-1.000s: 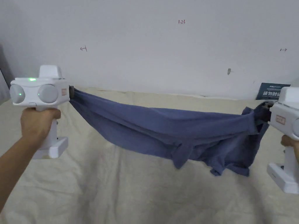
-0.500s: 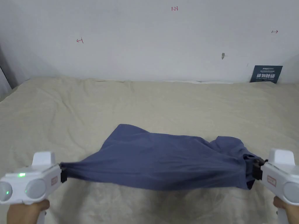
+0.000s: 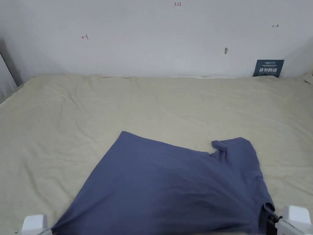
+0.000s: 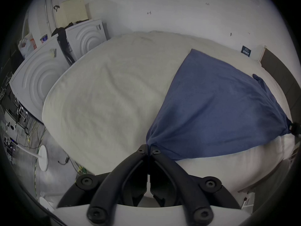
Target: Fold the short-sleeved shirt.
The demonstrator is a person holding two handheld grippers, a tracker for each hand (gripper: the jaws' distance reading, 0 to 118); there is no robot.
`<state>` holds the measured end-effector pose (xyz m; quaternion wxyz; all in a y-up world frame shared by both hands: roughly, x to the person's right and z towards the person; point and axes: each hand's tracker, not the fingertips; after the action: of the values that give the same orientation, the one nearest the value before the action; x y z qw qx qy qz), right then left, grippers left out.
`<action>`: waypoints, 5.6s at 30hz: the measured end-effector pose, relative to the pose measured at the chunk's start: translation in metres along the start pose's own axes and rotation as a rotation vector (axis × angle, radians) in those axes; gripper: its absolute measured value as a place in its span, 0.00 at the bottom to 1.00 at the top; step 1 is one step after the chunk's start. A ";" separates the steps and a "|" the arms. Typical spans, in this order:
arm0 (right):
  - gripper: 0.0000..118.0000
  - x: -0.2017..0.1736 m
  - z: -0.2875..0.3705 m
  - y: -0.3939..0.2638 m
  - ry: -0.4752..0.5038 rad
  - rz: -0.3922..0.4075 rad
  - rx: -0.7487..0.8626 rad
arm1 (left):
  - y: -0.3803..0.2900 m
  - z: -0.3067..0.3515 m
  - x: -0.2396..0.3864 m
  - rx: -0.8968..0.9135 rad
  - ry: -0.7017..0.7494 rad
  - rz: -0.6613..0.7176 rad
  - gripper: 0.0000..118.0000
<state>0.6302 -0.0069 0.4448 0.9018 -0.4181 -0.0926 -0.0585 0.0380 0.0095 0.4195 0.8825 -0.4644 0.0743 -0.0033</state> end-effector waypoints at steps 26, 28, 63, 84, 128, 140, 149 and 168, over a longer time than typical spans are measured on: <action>0.88 -0.054 0.149 0.082 -0.049 0.064 0.571 | 0.097 0.101 0.054 0.597 -0.179 0.120 0.94; 0.88 -0.062 0.164 0.087 -0.077 0.070 0.637 | 0.103 0.118 0.066 0.689 -0.186 0.112 0.92; 0.01 -0.054 0.051 0.137 -0.159 0.045 0.570 | 0.305 -0.138 0.154 0.131 -0.367 -0.006 0.40; 0.06 -0.014 -0.049 0.150 -0.174 -0.003 0.283 | 0.318 -0.236 0.200 0.041 -0.209 -0.218 0.03; 0.03 -0.070 0.122 0.340 0.052 0.134 0.694 | 0.386 0.108 0.048 0.627 -0.207 0.031 0.03; 0.03 -0.106 0.196 0.454 0.119 0.097 0.943 | 0.462 0.208 0.032 0.862 -0.143 0.054 0.03; 0.03 -0.109 0.147 0.454 0.117 0.118 0.927 | 0.482 0.149 0.042 0.867 -0.126 0.048 0.03; 0.03 -0.082 -0.005 0.256 0.220 0.069 0.456 | 0.297 -0.022 0.043 0.500 -0.170 0.008 0.03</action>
<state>0.5971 0.1568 0.2336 0.9789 -0.1980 0.0096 -0.0506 0.0592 0.1573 0.1580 0.9729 -0.2302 -0.0011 0.0210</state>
